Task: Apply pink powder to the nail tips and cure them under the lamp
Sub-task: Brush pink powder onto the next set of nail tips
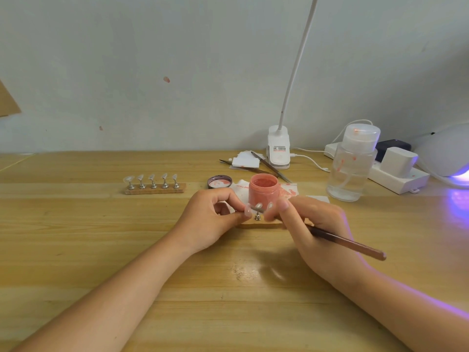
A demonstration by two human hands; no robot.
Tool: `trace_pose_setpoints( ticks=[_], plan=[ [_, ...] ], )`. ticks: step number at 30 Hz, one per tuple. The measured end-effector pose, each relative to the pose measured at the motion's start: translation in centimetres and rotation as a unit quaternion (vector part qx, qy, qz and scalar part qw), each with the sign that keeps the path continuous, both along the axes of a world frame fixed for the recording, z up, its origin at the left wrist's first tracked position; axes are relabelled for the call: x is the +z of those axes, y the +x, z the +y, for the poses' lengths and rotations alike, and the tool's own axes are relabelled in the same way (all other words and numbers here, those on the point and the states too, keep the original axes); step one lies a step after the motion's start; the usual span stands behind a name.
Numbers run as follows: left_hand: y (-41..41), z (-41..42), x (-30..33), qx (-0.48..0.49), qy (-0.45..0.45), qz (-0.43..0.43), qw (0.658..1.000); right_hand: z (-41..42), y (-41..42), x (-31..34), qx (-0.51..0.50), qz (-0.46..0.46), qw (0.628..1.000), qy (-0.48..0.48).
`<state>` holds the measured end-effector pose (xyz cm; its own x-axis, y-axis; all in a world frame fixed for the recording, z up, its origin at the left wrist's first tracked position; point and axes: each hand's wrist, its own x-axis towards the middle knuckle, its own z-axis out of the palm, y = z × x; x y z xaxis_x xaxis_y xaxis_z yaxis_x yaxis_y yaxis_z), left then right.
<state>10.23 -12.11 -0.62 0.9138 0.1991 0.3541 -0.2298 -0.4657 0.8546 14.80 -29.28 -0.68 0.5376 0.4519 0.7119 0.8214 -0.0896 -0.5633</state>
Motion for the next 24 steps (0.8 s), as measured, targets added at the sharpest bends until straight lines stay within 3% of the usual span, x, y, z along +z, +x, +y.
trace_pose_setpoints(
  ticks=[6, 10, 14, 17, 21, 24],
  plan=[
    [0.04, 0.04, -0.07, 0.001, 0.001, -0.004, 1.000, -0.15, -0.10, -0.16, 0.033, 0.043, 0.998, -0.013],
    [0.04, 0.06, -0.12, -0.002, -0.007, -0.006, 1.000, 0.06, 0.03, 0.20, -0.005, 0.013, 1.000, -0.008],
    [0.13, 0.08, -0.16, 0.002, -0.001, -0.002, 1.000, -0.12, -0.16, -0.01, 0.028, 0.041, 0.999, -0.016],
    [0.17, 0.16, -0.21, 0.004, -0.002, 0.001, 1.000, 0.01, -0.07, 0.17, 0.001, 0.000, 1.000, -0.012],
    [0.14, 0.17, -0.19, 0.008, 0.000, 0.007, 1.000, -0.05, -0.06, -0.02, 0.020, 0.045, 0.998, -0.027],
    [0.19, 0.15, -0.16, 0.012, 0.001, 0.006, 1.000, -0.02, 0.07, 0.06, -0.003, 0.000, 1.000, -0.016]
  ],
)
